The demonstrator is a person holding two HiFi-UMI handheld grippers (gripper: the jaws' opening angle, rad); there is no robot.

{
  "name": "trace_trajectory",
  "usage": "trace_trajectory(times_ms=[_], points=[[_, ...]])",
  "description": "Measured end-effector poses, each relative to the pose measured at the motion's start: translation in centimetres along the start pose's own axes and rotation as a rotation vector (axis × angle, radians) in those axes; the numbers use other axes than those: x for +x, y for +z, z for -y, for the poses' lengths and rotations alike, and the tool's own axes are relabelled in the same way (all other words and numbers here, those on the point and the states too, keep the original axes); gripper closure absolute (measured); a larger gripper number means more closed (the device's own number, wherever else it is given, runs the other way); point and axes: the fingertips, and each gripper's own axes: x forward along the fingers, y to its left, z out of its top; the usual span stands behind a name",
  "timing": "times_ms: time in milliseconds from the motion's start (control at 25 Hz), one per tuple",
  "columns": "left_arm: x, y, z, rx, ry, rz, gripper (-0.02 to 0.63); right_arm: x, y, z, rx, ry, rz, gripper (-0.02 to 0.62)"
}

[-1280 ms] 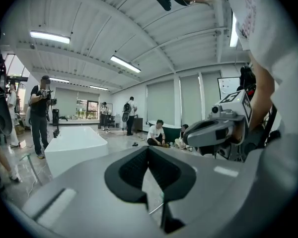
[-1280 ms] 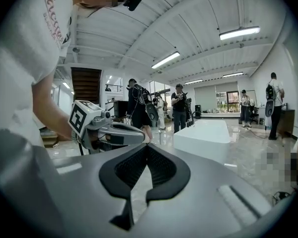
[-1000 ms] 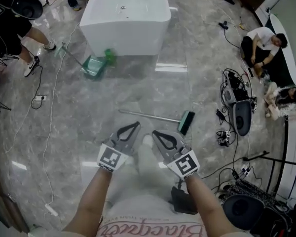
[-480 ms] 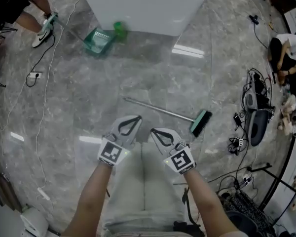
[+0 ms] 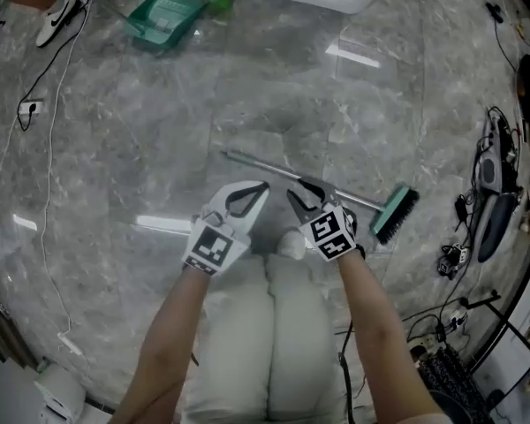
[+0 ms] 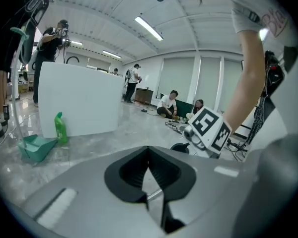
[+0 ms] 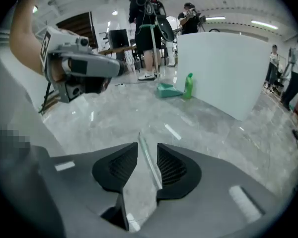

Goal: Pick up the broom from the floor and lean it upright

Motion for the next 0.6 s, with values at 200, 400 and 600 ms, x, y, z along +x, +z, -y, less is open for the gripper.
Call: trace_trajectory(times_ms=[200, 400, 600], points=[[3.0, -5.3, -2.4, 0.037, -0.043, -0.027, 0.606, 6.5, -6.5, 1.7, -0.158, 0.023, -0.21, 0.46], [5.7, -8.7, -5.5, 0.086, -0.067, -0.04, 0.606, 11.5, -12.0, 2.4, -0.231, 0.066, -0.356, 0.468], [7.9, -11.1, -7.0, 0.077, -0.09, -0.038, 0.606, 15.1, -15.1, 2.1, -0.331, 0.073, -0.455, 0.475]])
